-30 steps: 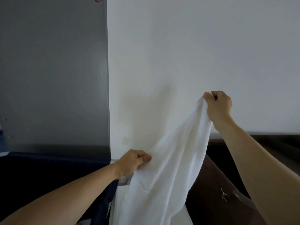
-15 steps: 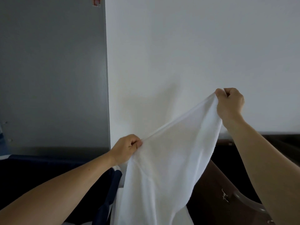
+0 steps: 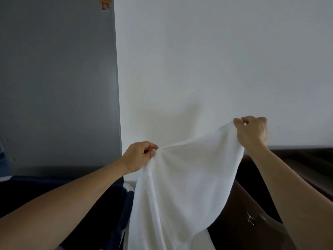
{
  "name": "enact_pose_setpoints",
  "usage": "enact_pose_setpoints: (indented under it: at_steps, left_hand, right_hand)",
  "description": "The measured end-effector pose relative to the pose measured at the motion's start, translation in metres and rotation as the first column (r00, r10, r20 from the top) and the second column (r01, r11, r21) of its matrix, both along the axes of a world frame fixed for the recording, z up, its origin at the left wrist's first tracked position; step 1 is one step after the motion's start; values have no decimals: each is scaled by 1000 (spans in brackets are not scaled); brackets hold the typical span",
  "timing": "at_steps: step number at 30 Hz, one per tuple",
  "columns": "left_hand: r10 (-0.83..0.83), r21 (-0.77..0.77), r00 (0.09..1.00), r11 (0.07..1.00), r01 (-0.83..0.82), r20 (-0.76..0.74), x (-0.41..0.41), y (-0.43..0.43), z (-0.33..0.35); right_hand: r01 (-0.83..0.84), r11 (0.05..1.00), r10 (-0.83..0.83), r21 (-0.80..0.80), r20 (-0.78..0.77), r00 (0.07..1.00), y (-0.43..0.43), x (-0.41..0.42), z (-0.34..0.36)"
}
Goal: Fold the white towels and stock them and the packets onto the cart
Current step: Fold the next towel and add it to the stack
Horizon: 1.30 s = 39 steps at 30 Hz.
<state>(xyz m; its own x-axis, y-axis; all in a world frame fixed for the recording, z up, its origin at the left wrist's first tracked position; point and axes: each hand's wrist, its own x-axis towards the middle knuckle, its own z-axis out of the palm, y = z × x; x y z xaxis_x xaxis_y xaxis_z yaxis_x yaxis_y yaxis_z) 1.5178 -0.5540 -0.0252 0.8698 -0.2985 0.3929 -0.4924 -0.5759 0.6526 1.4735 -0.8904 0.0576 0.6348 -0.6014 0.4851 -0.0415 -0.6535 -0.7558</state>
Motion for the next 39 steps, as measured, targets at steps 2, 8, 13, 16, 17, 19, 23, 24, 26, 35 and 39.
enact_pose_setpoints:
  at_steps: [2,8,13,16,17,19,23,24,26,35,39]
  left_hand:
    - [-26,-51,999,998,24,-44,-9,-18,12]
    - [-247,-199,957,956,216,-150,-36,-76,35]
    - [-316,-307,945,911,275,-90,-38,-90,40]
    - [-257,-243,963,942,229,-86,-38,-89,34]
    - [-234,-238,968,949,208,-87,-39,-89,30]
    - [-210,-276,972,945,176,-100,-41,-87,23]
    - [-256,-427,958,886,181,-126,-42,-77,15]
    - [-263,-451,956,874,180,-128,-42,-73,15]
    - [-279,-495,950,851,177,-139,-42,-65,17]
    - [-358,-394,893,888,236,-272,-35,-33,4]
    - [-312,-166,892,948,271,-327,-37,-23,-21]
  right_hand:
    - [-111,993,107,-51,-77,991,22,-1,-4]
    - [-391,873,402,292,24,915,99,-6,-32]
    - [-413,842,396,347,122,910,118,-3,-53]
    - [-354,924,352,144,40,935,117,-2,-60]
    - [-338,939,337,68,19,941,116,-1,-62]
    - [-336,942,336,-14,20,942,117,2,-62]
    - [-304,950,309,-67,88,947,115,14,-44]
    - [-283,957,290,-67,114,950,112,17,-34]
    - [-234,970,243,-73,163,956,101,26,-14]
    - [-78,995,90,-62,225,970,68,53,25]
    - [-64,998,66,-17,217,974,62,55,21]
